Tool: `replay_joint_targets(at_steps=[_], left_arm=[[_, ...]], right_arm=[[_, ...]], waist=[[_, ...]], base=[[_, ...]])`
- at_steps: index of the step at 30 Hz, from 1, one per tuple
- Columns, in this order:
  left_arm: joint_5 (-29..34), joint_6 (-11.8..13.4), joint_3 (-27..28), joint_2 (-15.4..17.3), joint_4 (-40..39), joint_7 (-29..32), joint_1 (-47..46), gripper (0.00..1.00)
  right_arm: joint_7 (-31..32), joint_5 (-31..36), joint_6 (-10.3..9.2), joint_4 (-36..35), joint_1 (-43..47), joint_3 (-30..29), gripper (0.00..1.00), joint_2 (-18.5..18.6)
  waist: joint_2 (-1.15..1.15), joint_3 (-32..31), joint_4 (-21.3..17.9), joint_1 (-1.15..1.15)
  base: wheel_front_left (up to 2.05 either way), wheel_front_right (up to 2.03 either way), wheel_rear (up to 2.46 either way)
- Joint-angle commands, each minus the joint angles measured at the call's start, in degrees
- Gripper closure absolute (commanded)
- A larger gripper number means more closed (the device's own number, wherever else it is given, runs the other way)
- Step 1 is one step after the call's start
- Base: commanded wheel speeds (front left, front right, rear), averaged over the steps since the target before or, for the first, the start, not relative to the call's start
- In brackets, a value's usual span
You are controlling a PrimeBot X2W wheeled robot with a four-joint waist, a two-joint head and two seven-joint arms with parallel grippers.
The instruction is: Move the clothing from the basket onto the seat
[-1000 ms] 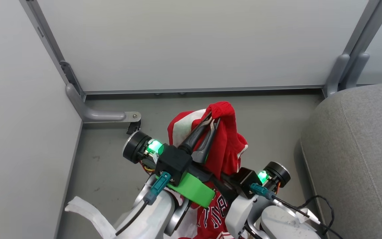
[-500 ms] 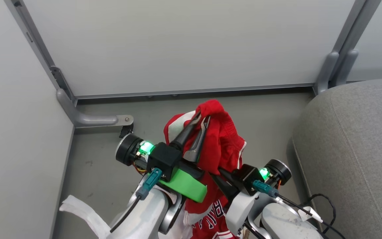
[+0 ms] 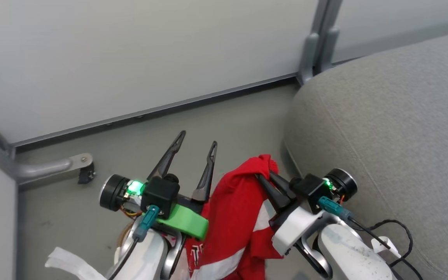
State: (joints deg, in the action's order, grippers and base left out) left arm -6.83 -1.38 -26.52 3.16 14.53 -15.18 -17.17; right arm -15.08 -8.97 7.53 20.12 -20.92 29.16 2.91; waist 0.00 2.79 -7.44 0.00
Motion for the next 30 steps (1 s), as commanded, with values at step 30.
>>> replay_joint_targets(at_steps=[30], left_arm=[[6.3, -5.7, -0.4, 2.6, -1.6, 0.0, -6.8, 0.00]], right_arm=[[-0.1, 7.2, -0.08, -0.8, -26.0, -24.0, 1.00, 10.9]], waist=[[0.00, 27.2, -19.4, 0.00]], base=[[0.00, 0.00, 0.00]])
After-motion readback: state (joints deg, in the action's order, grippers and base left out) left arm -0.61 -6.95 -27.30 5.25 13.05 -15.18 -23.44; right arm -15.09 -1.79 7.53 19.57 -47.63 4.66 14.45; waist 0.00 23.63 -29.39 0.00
